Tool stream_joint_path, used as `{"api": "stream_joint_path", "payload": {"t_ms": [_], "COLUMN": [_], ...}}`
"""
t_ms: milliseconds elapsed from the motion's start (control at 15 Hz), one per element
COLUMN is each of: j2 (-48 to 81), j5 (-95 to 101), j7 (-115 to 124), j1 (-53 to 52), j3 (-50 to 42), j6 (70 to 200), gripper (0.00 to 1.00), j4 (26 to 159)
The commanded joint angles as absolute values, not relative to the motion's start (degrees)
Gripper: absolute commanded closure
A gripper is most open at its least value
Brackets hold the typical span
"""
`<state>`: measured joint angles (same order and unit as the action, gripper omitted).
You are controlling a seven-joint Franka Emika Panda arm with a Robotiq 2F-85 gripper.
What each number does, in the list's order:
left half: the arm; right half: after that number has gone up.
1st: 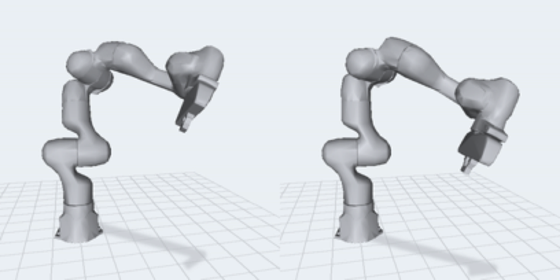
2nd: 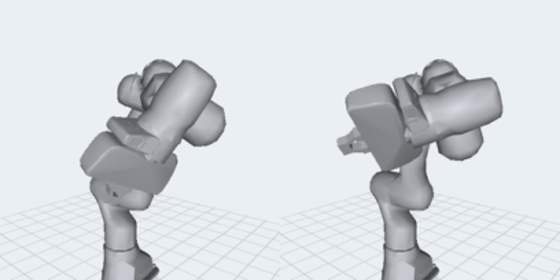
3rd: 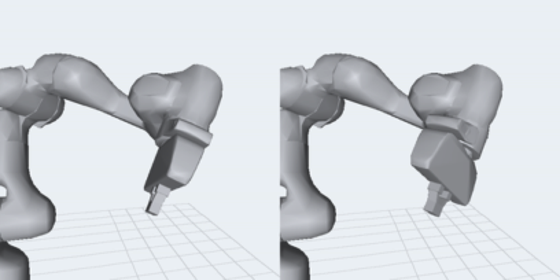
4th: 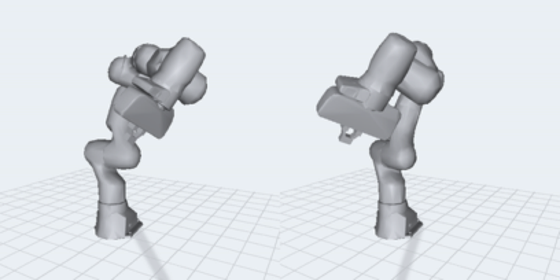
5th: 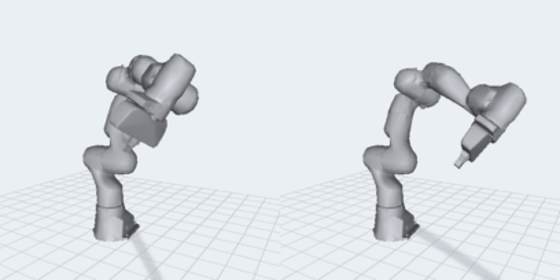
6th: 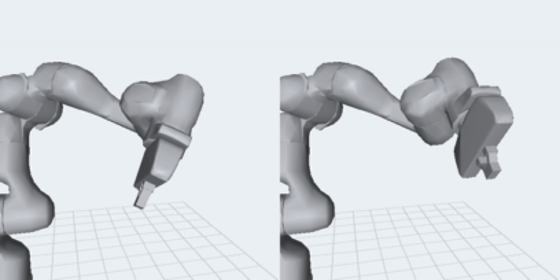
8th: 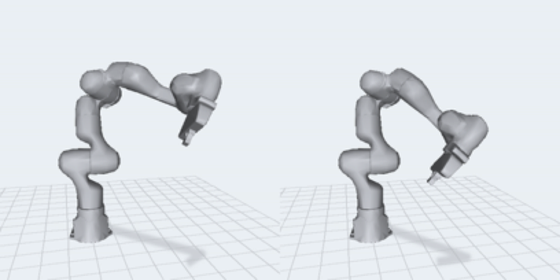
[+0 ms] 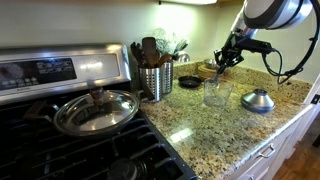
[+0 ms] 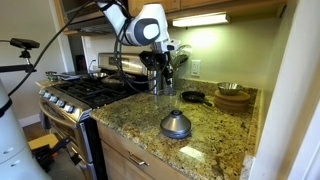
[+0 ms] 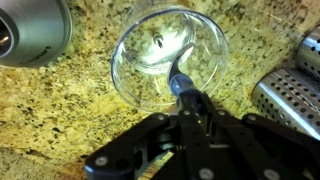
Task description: Place the blades inside the bowl of the food processor
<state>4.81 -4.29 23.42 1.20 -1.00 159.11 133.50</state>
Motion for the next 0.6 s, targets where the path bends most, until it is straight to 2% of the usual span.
{"api": "stream_joint_path", "payload": {"t_ms": [0,533], "j2": [2.72,-0.06], "j5": [-1.38,-2.99], "j7": [26.22,22.68], "j1": [0.16,-0.72], "j3": [-2.04,-0.6], "j6": [161.28,160.06], "gripper": [0.92,0.92], "j4": [137.37,141.23]}}
